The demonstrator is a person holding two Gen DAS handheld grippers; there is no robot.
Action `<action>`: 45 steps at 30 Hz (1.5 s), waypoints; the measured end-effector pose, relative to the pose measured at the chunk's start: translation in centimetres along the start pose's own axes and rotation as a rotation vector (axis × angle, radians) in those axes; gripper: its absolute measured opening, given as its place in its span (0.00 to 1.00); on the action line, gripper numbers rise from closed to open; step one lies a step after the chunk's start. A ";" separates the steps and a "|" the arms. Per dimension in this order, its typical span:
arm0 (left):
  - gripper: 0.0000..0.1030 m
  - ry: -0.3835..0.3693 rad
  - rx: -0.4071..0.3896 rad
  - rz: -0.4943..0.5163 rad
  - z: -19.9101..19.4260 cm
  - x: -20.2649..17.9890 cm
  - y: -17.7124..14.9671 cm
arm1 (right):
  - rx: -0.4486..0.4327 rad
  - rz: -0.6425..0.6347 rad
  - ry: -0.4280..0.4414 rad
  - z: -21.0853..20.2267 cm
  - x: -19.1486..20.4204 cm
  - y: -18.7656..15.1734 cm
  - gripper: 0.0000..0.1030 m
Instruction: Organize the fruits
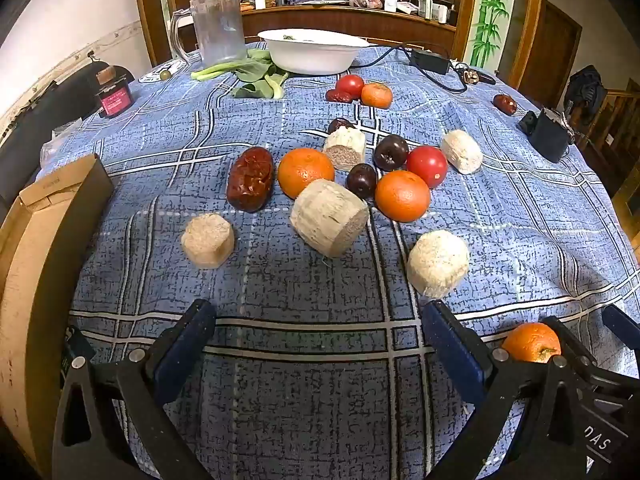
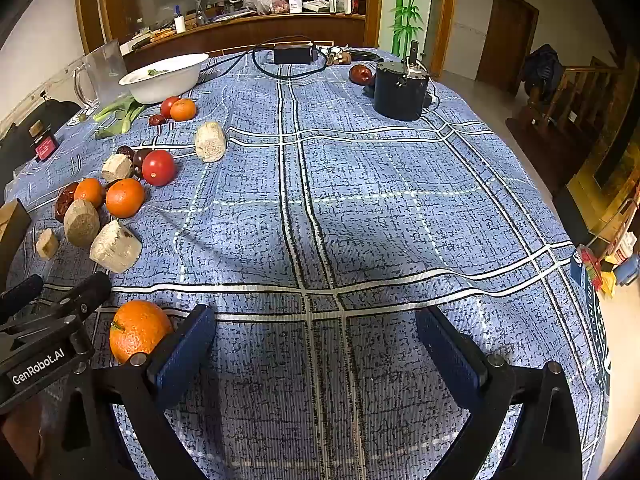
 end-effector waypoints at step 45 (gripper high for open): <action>0.80 -0.091 0.123 -0.055 -3.8 1.4 0.5 | 0.103 0.023 -0.029 -0.2 -0.3 0.1 0.98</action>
Point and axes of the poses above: each gripper's, at about its wrist camera, not at the fingertips, and z roughly the way its jaws point, x to its left, y to its top, the point moved 5 cm from there along z, roughly the way its jaws point, and after that the axes turned 12 degrees about -y, right-handed, at the moved point
